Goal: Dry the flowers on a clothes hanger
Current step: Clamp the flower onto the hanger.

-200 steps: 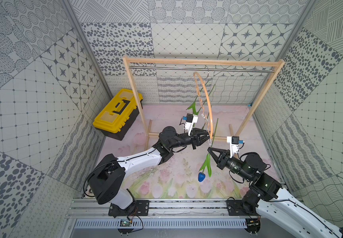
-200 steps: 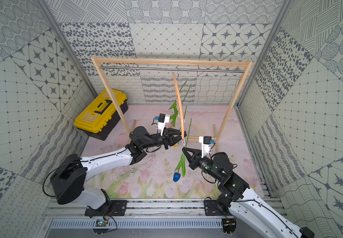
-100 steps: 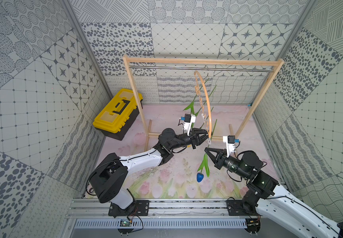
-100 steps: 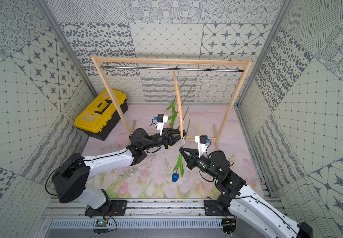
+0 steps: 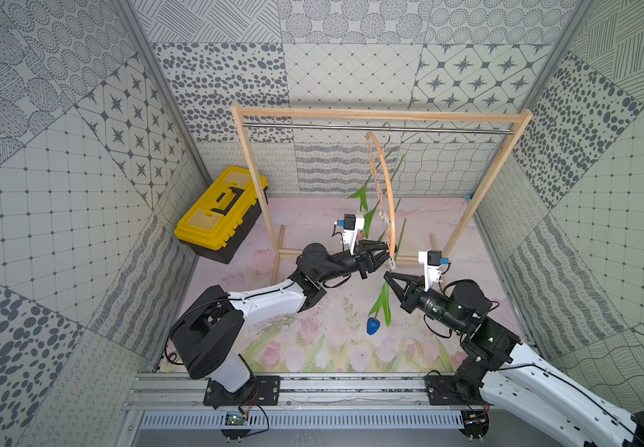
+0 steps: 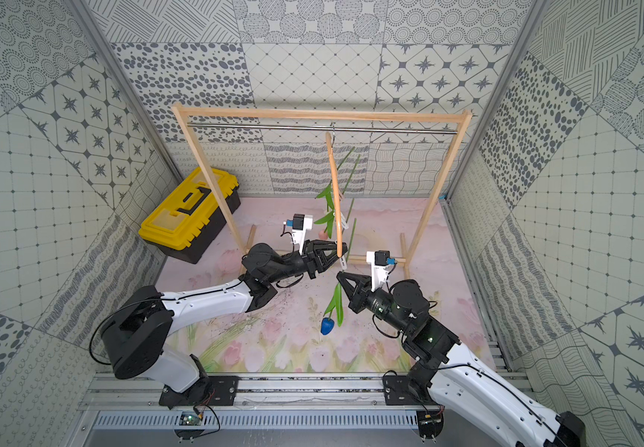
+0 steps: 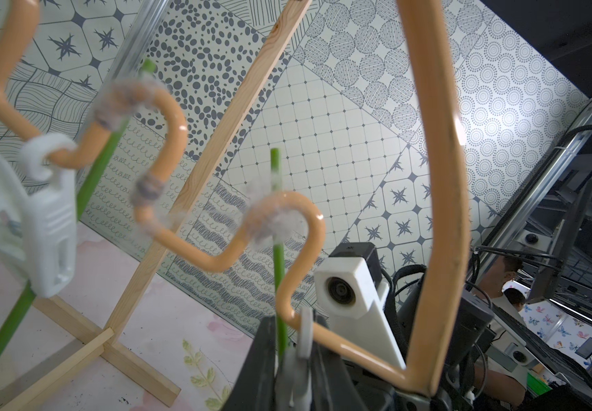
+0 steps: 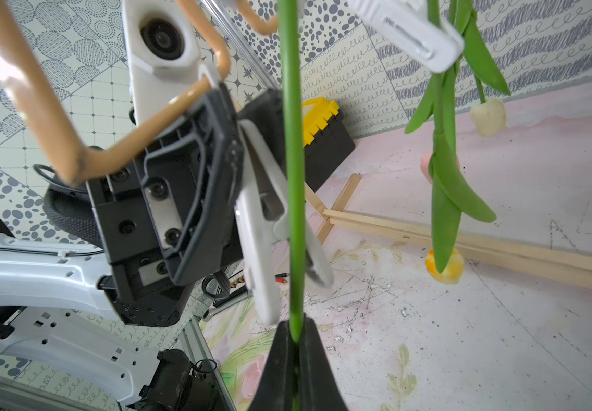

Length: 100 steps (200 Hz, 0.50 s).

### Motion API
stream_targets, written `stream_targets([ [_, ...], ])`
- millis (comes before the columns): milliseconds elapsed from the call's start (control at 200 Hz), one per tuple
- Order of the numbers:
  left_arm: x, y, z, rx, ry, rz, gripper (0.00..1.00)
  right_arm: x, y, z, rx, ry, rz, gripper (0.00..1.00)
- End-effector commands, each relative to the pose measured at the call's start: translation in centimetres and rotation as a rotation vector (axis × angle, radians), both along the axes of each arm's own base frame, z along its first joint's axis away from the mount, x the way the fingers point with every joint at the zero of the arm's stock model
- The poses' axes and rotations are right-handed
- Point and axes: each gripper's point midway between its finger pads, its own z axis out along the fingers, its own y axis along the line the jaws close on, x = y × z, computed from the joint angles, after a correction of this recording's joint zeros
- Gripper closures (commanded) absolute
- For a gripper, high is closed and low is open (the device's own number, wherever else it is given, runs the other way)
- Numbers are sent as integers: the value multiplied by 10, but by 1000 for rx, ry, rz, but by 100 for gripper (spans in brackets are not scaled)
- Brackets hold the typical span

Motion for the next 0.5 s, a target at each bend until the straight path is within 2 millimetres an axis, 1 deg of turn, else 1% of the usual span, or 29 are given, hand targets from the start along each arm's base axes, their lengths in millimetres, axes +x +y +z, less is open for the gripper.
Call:
stream_targets([
  [0,4,2,-2,-30,79,7,100,2,-3,40,60,-94,-27,100],
  [50,5,3,-2,-34,82,11,100,3,-1,44,65,-97,-23,100],
  [130,5,3,0,-46,80,11,100,4,2,43,64,-89,-15,100],
  [250,6,4,1,-45,73,23,100,5,1,43,69,-86,-21,100],
  [420,7,7,3,-41,64,49,100,2,0,32,56,-60,-14,100],
  [475,8,7,3,-43,66,51,100,1,-3,34,70,-59,-19,100],
  [480,8,7,2,-43,65,51,100,1,-2,28,62,-49,-18,100],
  [495,8,8,2,-44,65,51,100,1,-2,23,58,-41,-18,100],
])
